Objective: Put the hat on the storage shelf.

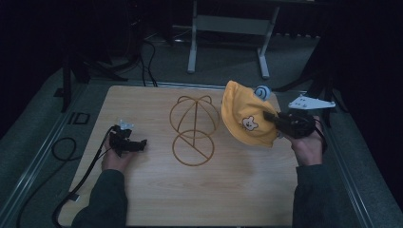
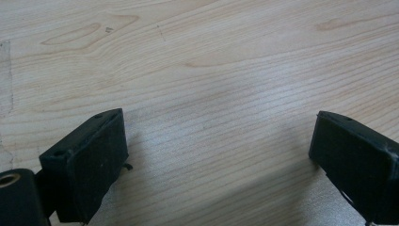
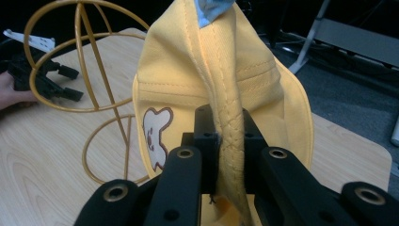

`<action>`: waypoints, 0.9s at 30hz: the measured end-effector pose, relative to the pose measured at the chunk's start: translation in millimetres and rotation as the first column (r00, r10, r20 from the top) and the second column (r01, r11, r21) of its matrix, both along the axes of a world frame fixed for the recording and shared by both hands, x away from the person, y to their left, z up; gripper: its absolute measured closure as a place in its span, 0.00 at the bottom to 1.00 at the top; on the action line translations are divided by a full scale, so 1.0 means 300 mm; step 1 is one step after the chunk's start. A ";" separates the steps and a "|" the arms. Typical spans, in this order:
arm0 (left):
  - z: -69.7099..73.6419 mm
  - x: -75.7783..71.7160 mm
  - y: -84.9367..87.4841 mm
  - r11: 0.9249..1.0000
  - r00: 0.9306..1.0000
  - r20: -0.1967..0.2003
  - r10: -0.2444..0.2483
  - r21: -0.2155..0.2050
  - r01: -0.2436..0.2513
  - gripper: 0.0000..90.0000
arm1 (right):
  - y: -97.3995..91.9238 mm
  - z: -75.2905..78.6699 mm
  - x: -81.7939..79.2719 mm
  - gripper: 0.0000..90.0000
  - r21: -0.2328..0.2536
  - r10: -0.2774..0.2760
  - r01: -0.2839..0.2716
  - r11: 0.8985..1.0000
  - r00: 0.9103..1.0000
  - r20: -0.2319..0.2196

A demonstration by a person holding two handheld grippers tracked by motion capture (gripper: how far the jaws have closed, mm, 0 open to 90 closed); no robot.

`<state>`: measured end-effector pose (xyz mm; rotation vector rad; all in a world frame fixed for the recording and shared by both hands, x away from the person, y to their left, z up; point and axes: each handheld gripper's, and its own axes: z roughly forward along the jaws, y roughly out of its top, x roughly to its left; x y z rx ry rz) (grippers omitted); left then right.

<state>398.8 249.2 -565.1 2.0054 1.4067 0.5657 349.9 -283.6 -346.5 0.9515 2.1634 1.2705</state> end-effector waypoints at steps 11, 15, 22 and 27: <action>0.000 0.000 0.000 1.000 1.000 0.000 0.000 0.000 0.000 0.05 | 0.000 0.037 -0.004 0.93 0.028 0.025 -0.026 0.999 1.000 0.019; 0.000 0.000 0.000 1.000 1.000 0.000 0.000 0.000 0.000 0.05 | 0.006 0.048 -0.005 0.93 0.031 0.036 -0.037 0.999 0.999 0.026; 0.000 0.000 0.000 1.000 1.000 0.000 0.000 0.000 0.000 0.05 | 0.015 0.060 -0.004 0.93 0.040 0.065 -0.066 0.997 0.997 0.036; 0.000 0.000 0.000 1.000 1.000 0.000 0.000 0.000 0.000 0.05 | 0.020 0.070 -0.005 0.93 0.048 0.078 -0.080 0.996 0.996 0.037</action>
